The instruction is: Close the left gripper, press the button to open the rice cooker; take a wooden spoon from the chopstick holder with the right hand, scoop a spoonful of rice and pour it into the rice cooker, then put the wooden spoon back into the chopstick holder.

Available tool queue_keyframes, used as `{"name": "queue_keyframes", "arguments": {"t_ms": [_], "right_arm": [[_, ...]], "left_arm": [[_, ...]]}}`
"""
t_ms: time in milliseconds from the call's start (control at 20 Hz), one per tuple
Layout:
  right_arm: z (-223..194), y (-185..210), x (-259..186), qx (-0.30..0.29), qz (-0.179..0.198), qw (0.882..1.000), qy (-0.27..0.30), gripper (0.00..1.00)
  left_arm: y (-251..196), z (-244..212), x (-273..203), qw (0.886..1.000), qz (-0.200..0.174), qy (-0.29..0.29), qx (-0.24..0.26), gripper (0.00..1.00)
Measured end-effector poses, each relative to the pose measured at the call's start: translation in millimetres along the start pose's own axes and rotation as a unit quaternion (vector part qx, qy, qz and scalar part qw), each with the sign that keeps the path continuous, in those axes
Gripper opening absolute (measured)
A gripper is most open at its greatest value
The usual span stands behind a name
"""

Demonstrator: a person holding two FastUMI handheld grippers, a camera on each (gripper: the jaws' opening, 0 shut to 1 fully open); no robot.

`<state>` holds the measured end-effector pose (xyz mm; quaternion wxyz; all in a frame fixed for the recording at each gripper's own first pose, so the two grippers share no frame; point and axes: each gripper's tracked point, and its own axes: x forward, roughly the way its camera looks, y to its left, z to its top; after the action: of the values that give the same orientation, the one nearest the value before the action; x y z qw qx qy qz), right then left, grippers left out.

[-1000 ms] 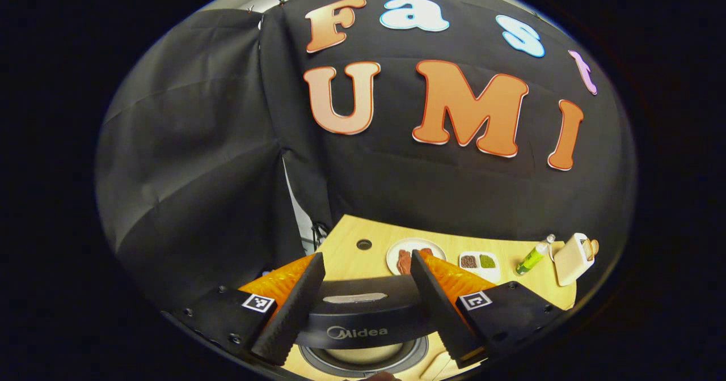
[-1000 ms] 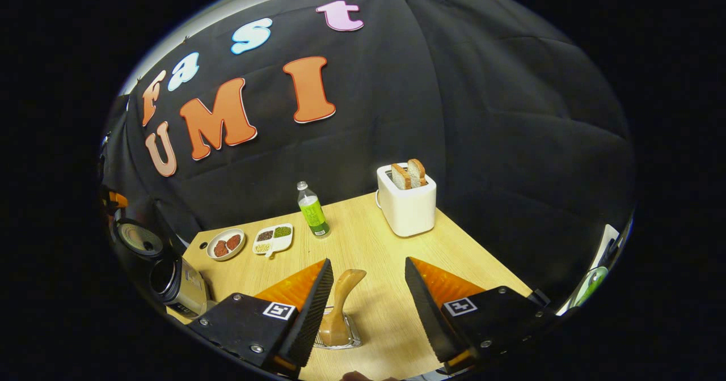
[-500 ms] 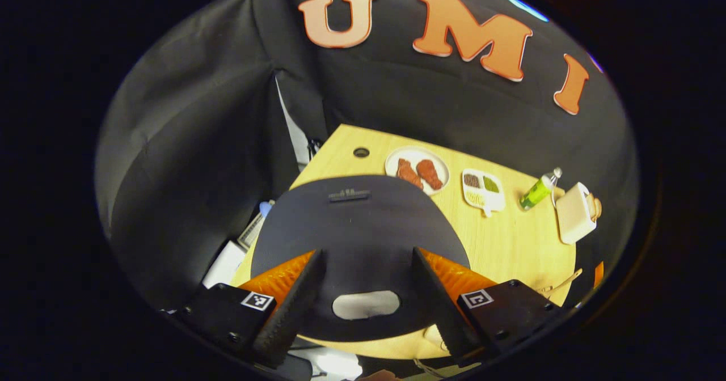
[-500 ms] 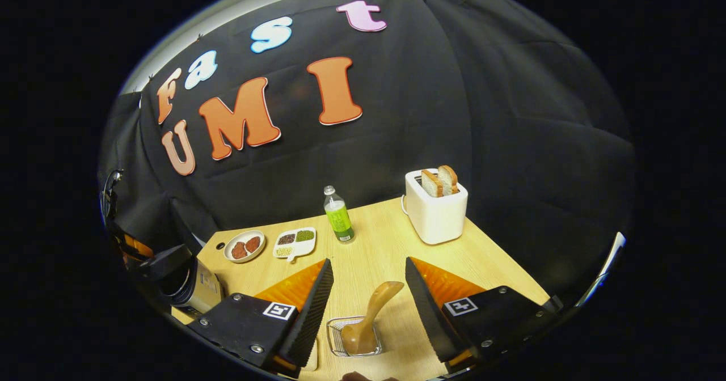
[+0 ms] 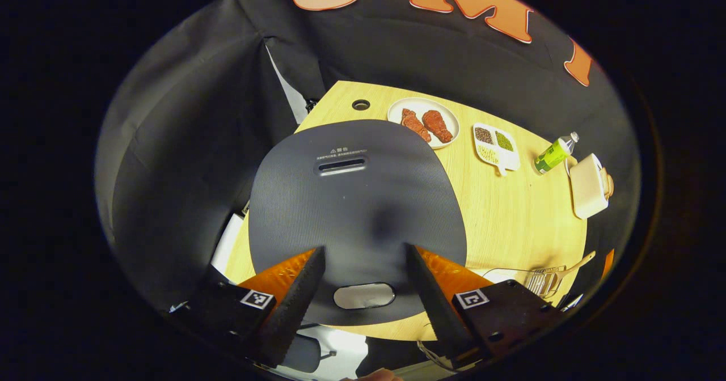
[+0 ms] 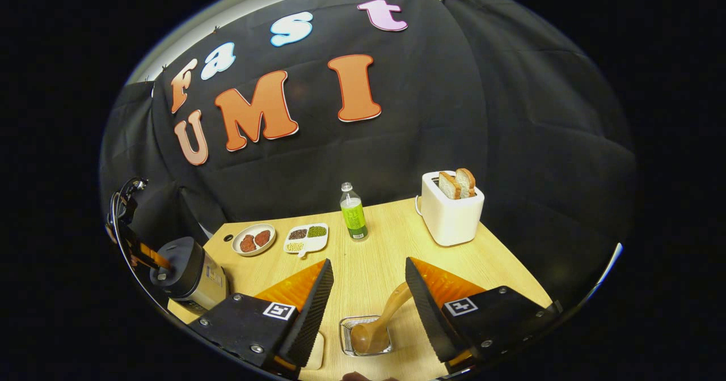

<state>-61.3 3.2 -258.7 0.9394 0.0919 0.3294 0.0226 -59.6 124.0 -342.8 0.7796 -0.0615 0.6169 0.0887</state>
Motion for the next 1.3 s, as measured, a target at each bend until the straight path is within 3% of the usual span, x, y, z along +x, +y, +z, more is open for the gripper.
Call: {"name": "queue_keyframes", "arguments": {"t_ms": [150, 400, 550, 700, 950, 1150, 1300], "right_arm": [[1, 8, 0, -0.001, 0.006, 1.000, 0.001, 0.81], [21, 21, -1, -0.013, 0.015, 1.000, -0.020, 0.80], [41, 27, -5, -0.026, 0.018, 0.999, -0.043, 0.80], [66, 34, -14, -0.041, 0.021, 0.996, -0.072, 0.80], [110, 60, -36, -0.062, 0.035, 0.988, -0.134, 0.80], [134, 78, -50, -0.076, 0.051, 0.981, -0.171, 0.80], [141, 86, -59, -0.078, 0.059, 0.979, -0.179, 0.80]], "left_arm": [[2, 0, -1, 1.000, 0.004, -0.010, -0.011, 1.00], [0, 2, -2, 0.997, 0.010, -0.076, 0.002, 0.99], [1, 2, -6, 0.994, 0.016, -0.109, -0.021, 0.99], [-10, 10, -19, 0.988, -0.005, -0.155, -0.022, 0.99], [-32, 62, -91, 0.950, -0.001, -0.310, 0.035, 0.98], [-49, 93, -155, 0.905, 0.002, -0.419, 0.069, 1.00], [-67, 107, -199, 0.878, -0.019, -0.474, 0.066, 0.98]]}}
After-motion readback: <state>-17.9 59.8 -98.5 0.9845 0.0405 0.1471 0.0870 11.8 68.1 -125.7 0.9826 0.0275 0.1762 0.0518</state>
